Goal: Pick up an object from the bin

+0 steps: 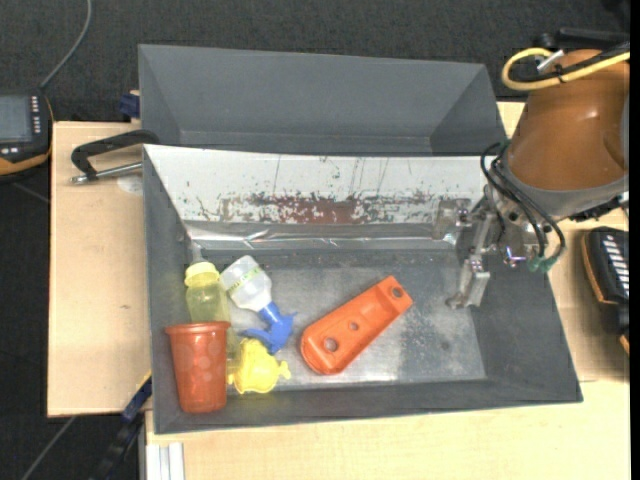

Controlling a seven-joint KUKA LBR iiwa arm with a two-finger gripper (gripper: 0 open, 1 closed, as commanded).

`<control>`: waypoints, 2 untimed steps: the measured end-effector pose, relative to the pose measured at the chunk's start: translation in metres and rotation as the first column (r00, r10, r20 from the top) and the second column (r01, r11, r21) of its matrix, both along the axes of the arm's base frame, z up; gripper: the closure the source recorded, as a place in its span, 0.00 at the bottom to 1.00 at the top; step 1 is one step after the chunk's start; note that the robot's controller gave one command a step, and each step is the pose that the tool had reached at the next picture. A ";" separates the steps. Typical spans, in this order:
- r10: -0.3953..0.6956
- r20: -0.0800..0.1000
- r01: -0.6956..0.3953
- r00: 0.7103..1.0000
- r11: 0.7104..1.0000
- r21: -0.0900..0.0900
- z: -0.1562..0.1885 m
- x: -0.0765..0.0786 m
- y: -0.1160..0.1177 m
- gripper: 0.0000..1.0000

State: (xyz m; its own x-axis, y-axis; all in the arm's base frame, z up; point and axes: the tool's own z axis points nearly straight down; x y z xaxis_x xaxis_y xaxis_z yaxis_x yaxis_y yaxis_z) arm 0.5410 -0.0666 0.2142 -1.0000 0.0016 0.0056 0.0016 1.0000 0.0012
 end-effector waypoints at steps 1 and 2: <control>0.002 0.009 -0.002 1.000 1.000 -0.001 0.005 0.002 0.000 0.00; 0.078 0.010 -0.078 0.997 0.997 -0.001 -0.053 0.008 0.033 0.00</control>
Offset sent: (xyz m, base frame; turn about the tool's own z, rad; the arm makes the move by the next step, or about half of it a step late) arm 0.0137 0.0844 -0.1442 -0.1973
